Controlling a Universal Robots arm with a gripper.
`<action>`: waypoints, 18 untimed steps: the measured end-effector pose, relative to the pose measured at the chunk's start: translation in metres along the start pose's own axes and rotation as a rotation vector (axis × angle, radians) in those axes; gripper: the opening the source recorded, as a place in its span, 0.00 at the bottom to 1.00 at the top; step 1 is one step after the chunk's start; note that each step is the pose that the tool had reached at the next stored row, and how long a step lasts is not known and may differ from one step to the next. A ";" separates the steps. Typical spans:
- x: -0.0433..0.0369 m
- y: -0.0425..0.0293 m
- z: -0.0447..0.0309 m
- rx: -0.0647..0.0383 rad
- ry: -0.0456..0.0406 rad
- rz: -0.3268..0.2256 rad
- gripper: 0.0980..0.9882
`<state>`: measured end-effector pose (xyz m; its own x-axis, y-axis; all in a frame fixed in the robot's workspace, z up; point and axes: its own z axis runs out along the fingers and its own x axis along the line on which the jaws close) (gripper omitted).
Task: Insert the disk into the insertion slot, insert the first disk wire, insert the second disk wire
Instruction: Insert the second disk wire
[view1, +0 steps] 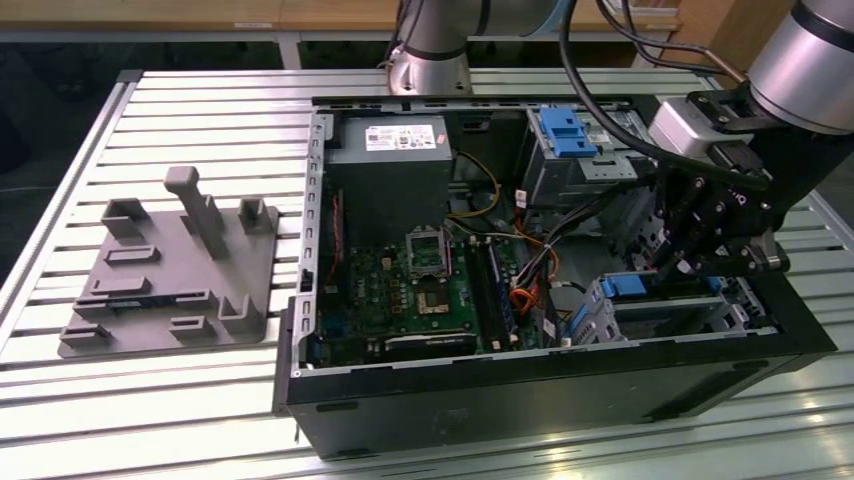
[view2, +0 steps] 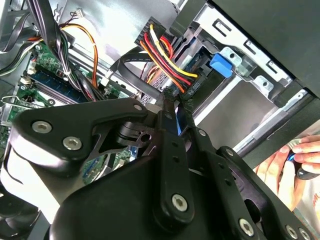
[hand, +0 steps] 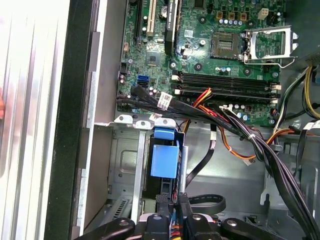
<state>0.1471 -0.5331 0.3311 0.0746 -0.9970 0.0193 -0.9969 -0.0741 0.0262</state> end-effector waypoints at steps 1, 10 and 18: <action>0.0000 0.0002 -0.0006 0.000 0.0003 0.000 0.11; -0.0001 0.0023 -0.0017 0.000 0.0002 0.003 0.11; -0.0002 0.0023 -0.0017 0.000 -0.0002 0.017 0.11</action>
<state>0.1448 -0.5331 0.3329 0.0576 -0.9981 0.0195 -0.9980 -0.0571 0.0262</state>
